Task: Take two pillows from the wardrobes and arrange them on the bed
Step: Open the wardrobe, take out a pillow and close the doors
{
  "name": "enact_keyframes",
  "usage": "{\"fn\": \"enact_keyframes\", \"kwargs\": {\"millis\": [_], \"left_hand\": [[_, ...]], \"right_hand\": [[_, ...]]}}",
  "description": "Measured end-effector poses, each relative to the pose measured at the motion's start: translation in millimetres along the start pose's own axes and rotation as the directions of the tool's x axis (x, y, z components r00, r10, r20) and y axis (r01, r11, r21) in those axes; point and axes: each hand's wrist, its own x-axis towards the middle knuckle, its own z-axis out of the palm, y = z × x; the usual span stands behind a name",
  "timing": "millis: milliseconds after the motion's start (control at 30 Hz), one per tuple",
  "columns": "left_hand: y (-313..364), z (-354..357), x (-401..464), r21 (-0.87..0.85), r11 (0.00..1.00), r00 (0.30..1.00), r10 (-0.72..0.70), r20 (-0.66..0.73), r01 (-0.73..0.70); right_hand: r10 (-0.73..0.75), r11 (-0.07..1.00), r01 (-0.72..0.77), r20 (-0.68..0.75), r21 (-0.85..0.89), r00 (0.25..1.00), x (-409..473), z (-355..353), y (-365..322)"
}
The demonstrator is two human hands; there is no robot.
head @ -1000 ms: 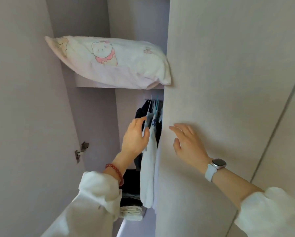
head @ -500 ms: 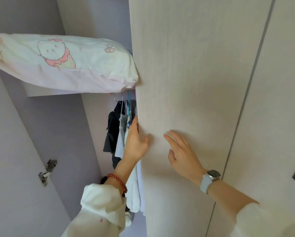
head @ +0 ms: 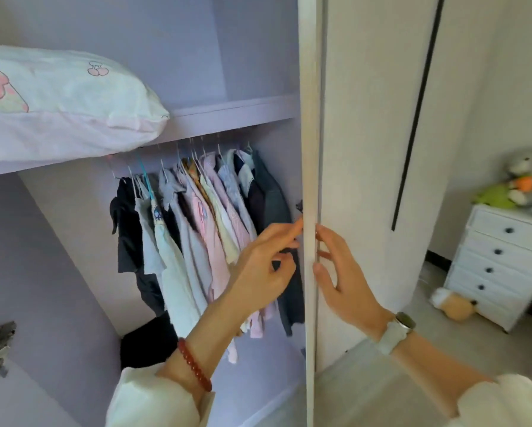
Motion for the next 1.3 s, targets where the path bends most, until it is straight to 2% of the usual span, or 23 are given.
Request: {"fn": "enact_keyframes", "kwargs": {"millis": [100,200,300,500,633,733,867,967,1067,1167,1300], "left_hand": [[10,27,32,0.075,0.989,0.988,0.120,0.095,-0.127],[16,61,71,0.148,0.969,0.980,0.191,0.051,-0.196],[23,97,112,0.195,0.954,0.973,0.230,0.006,-0.227],[23,155,164,0.311,0.913,0.956,0.207,0.206,-0.264],[24,175,185,0.363,0.896,0.956,0.182,0.228,-0.257],[23,177,192,0.347,0.901,0.954,0.185,0.235,-0.260],[16,148,200,0.350,0.906,0.970,0.202,0.136,-0.238],[7,100,202,0.465,0.860,0.975,0.222,0.030,-0.210],[-3,29,194,0.588,0.798,0.966,0.236,-0.103,-0.132],[-13,-54,173,0.746,0.665,0.945,0.260,-0.197,-0.028],[-20,-173,131,0.897,0.390,0.927,0.214,-0.308,0.208]], "right_hand": [[0.074,0.997,-0.076,-0.075,-0.017,0.994,-12,-39,4],[0.153,0.980,-0.174,-0.194,-0.098,0.969,-20,-74,16],[0.164,0.955,-0.233,-0.325,-0.183,0.931,-26,-105,31],[0.255,0.879,-0.412,-0.494,-0.240,0.831,-16,-160,61],[0.317,0.843,-0.491,-0.536,-0.220,0.783,0,-178,73],[0.316,0.796,-0.529,-0.543,-0.295,0.778,4,-180,74],[-0.017,0.782,-0.342,-0.567,-0.520,0.823,28,-166,51],[-0.080,0.765,-0.299,-0.544,-0.570,0.835,60,-145,37],[-0.165,0.809,-0.123,-0.423,-0.575,0.891,92,-108,26],[-0.233,0.877,0.063,-0.306,-0.477,0.923,132,-56,8],[-0.300,0.905,0.254,-0.087,-0.340,0.950,194,15,-28]]}}
